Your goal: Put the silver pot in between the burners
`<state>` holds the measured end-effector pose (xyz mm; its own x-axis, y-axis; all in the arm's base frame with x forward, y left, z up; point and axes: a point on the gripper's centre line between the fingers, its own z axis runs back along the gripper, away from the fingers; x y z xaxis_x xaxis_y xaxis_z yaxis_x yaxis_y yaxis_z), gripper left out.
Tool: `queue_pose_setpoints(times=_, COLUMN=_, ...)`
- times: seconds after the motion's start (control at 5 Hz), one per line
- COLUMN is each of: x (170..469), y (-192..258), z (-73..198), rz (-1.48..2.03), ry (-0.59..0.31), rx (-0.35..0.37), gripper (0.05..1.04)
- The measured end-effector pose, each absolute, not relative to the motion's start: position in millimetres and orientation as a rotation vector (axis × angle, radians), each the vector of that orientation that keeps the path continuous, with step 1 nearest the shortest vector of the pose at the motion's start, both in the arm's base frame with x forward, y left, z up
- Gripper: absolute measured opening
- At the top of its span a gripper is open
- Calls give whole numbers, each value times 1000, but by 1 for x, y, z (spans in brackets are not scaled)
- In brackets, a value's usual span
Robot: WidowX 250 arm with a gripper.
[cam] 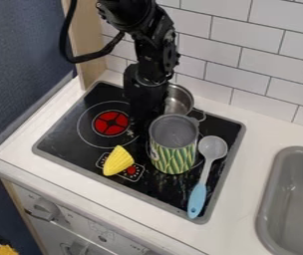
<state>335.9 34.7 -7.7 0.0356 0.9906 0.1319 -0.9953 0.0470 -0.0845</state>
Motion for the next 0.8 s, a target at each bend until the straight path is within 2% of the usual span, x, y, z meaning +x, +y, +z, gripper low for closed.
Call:
queue_pose_setpoints(times=0.2, x=336, y=31, z=6, rz=1515, ry=-185, rx=-18, gripper=855)
queue_pose_setpoints(times=0.4, x=335, y=31, z=22, rz=1495, ry=-192, rx=-30, gripper=1011)
queue_pose_setpoints(times=0.8, x=338, y=34, z=91, rz=1489, ry=-327, rx=-117, gripper=1001)
